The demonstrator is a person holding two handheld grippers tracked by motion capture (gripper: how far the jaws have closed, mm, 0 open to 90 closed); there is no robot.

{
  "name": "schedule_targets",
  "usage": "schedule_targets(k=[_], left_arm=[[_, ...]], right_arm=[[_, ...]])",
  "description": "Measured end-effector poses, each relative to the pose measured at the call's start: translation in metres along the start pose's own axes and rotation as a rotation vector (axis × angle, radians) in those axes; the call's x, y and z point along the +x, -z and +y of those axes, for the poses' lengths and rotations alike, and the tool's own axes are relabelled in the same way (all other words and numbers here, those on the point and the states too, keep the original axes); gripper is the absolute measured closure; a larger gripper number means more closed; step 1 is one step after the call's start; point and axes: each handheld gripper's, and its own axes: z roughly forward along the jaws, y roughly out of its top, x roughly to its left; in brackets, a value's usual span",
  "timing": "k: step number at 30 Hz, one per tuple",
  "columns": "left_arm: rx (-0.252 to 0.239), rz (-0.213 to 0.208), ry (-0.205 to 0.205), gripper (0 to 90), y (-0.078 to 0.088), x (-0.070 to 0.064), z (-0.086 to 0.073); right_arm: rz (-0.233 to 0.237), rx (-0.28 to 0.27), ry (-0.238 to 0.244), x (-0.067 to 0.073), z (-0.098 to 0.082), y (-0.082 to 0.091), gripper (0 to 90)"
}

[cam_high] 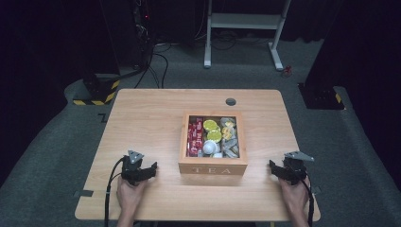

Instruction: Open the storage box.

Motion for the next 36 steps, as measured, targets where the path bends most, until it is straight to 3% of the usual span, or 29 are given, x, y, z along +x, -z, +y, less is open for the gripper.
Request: schedule_targets(k=[18,29,36], left_arm=[[0.0,-0.001,0.001,22.1,0.0,0.0,0.0],[0.0,0.0,0.001,22.1,0.0,0.0,0.0],[0.001,0.0,0.002,22.0,0.0,0.0,0.0]], right_arm=[[0.021,-0.003,0.019,0.002,-0.001,0.002,33.9],[0.099,-0.006,0.017,0.008,-0.008,0.012,37.9],[0.15,-0.027,0.036,0.019,-0.008,0.02,42.6]])
